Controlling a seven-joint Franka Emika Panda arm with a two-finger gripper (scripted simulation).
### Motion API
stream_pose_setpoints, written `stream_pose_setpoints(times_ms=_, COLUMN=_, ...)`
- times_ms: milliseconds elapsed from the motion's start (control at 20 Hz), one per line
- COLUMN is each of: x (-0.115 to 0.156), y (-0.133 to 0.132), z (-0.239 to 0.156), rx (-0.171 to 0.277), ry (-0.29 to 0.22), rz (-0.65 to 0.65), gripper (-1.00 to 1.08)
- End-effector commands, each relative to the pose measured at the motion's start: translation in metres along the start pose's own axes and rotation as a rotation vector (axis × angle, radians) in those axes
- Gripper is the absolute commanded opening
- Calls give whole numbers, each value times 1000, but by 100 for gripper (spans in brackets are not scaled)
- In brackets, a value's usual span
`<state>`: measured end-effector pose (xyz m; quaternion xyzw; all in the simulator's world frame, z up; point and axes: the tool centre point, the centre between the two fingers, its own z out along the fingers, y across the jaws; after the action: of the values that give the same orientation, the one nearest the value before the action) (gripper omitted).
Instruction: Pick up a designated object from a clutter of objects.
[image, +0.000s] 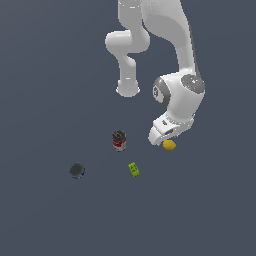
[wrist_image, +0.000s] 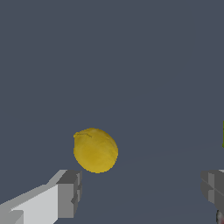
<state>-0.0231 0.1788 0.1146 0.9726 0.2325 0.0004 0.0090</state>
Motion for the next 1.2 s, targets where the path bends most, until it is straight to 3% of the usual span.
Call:
stream_pose_setpoints(times_ms=0, x=-1, y=-16, z=14, rx=6, ry=2, rz=-35, gripper=100)
stream_pose_setpoints(times_ms=350, x=-5, y=-40, z=34, rx=17, ry=4, rz=-86, gripper=100)
stream_pose_setpoints(times_ms=700, x=-6, y=-40, z=39, rx=17, ry=3, rz=-85, gripper=100)
stream_pose_setpoints(times_ms=1150, x=-6, y=-42, z=76, rx=17, ry=4, rz=-88, gripper=100)
